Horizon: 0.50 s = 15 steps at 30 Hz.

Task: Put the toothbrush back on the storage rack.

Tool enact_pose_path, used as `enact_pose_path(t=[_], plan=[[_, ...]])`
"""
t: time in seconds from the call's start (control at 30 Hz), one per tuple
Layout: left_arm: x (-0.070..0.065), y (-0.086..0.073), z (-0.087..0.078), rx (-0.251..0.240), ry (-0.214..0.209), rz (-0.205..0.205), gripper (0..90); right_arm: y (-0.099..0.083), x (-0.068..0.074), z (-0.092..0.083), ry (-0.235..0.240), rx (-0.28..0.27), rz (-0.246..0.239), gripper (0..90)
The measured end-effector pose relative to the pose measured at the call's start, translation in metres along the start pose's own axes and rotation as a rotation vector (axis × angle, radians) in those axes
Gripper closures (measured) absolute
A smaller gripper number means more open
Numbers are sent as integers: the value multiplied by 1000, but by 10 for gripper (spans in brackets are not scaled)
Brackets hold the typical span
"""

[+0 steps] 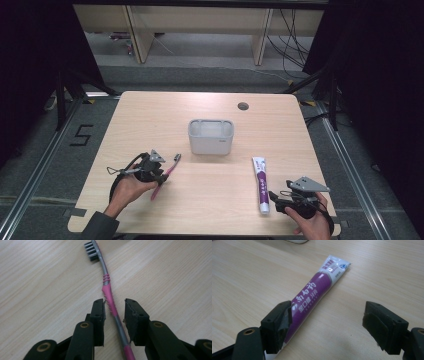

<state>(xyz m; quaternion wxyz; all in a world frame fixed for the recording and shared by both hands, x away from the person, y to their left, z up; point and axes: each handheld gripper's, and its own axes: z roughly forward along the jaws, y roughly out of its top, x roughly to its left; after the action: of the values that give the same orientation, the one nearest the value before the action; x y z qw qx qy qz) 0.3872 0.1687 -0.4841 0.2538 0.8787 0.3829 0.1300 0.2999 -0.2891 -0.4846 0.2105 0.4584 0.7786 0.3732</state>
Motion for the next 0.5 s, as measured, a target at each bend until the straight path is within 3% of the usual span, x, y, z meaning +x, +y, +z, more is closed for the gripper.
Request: enact_pose_path(t=[0.17, 0.23, 0.33, 0.37, 0.5], plan=[[2, 4, 4, 56, -1, 10, 714, 0, 1, -1, -4, 1, 1, 242], [2, 6, 6, 76, -16, 8, 721, 0, 5, -1, 8, 17, 48, 242], [4, 9, 7, 94, -15, 7, 721, 0, 4, -1, 12, 14, 40, 242], [5, 10, 9, 108, -17, 15, 726, 0, 4, 0, 9, 8, 15, 242], [6, 13, 14, 144, -26, 25, 739, 0, 4, -1, 11, -1, 14, 242]])
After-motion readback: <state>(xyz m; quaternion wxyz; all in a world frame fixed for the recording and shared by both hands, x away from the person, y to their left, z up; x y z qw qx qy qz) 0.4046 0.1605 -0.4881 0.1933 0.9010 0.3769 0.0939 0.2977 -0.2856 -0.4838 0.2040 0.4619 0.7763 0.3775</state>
